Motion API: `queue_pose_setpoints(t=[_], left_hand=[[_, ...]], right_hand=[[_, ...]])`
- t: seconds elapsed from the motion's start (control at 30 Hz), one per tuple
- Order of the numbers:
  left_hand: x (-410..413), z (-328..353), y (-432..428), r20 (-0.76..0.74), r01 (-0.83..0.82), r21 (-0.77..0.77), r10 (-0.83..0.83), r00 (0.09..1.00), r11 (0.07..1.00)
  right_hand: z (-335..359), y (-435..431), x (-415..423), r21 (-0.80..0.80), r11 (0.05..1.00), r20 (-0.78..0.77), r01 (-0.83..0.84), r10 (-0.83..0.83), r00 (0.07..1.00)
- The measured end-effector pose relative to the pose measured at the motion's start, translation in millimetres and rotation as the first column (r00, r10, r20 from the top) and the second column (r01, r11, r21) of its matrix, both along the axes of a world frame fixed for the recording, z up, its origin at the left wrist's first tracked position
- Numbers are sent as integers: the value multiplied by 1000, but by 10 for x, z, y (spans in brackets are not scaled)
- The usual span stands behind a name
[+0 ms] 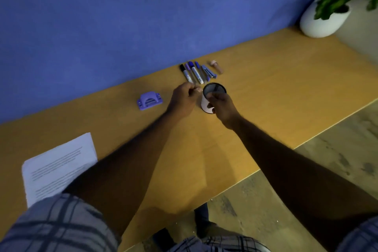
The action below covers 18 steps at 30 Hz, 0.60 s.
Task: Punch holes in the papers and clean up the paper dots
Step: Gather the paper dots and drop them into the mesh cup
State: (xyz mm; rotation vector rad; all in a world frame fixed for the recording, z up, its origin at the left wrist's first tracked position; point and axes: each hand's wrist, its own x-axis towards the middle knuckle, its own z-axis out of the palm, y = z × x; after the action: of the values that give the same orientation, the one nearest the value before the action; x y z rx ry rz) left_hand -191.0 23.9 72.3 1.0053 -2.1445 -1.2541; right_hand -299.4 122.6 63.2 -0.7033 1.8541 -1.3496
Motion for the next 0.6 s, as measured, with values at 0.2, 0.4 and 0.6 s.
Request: queue_pose_setpoints(t=[0.2, 0.4, 0.6], left_hand=[[-486, 85, -153, 150, 79, -119, -61, 987, 990], [-686, 69, -289, 323, 276, -243, -191, 927, 930], [-755, 109, -372, 428, 397, -303, -249, 869, 866]], right_hand=[[-52, -169, -502, 130, 991, -133, 12, 5, 991], [19, -287, -812, 325, 937, -494, -126, 282, 822], [55, -341, -941, 391, 904, -675, -172, 409, 614]])
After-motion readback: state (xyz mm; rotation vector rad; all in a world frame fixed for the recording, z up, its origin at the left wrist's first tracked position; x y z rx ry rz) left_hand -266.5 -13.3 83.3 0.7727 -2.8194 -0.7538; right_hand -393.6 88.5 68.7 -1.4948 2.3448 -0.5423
